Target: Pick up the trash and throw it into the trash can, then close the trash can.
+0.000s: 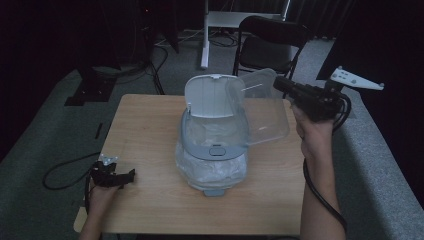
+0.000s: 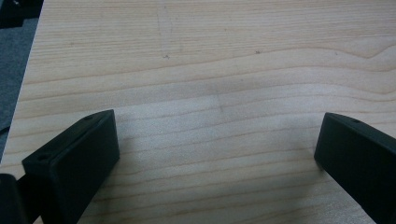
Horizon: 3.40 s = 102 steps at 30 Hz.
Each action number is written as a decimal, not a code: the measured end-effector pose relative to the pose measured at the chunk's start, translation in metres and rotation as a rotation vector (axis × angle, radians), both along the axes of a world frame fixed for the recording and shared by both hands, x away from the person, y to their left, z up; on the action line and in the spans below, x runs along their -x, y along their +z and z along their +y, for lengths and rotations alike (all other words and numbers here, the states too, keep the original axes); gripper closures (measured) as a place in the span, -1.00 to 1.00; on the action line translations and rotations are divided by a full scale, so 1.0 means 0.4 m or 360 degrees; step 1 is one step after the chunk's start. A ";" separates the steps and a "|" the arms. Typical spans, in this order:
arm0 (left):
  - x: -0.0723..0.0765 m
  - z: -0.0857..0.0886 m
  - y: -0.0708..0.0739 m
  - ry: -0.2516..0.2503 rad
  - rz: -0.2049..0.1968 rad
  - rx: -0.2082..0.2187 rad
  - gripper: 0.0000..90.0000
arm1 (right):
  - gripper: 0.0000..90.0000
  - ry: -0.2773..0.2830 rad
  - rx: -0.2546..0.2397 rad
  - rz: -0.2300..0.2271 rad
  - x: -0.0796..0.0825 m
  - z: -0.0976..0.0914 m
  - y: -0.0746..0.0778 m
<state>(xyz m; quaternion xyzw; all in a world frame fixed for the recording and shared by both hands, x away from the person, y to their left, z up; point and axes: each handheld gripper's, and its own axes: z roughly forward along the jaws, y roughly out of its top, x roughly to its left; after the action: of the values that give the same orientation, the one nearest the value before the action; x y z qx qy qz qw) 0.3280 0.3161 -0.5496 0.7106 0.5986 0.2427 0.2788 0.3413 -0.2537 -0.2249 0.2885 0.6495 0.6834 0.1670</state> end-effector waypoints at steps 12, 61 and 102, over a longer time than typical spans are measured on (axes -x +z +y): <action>0.001 0.001 0.000 -0.0010 0.0001 0.0001 -0.99 | 0.90 0.0133 -0.0043 0.0013 -0.051 0.099 -0.007; 0.003 0.003 0.000 -0.0037 -0.0001 0.0000 -0.98 | -0.58 0.0187 0.0011 0.0148 -0.113 0.166 -0.110; 0.003 0.003 0.000 -0.0038 0.0000 0.0000 -0.98 | -0.69 -0.0215 0.0012 0.0575 -0.349 0.082 -0.154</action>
<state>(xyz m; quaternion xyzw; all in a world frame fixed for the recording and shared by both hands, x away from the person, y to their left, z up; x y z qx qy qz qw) 0.3270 0.3172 -0.5496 0.7177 0.5902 0.2394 0.2817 0.4808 -0.2208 -0.2865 0.4488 0.6507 0.6052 0.0942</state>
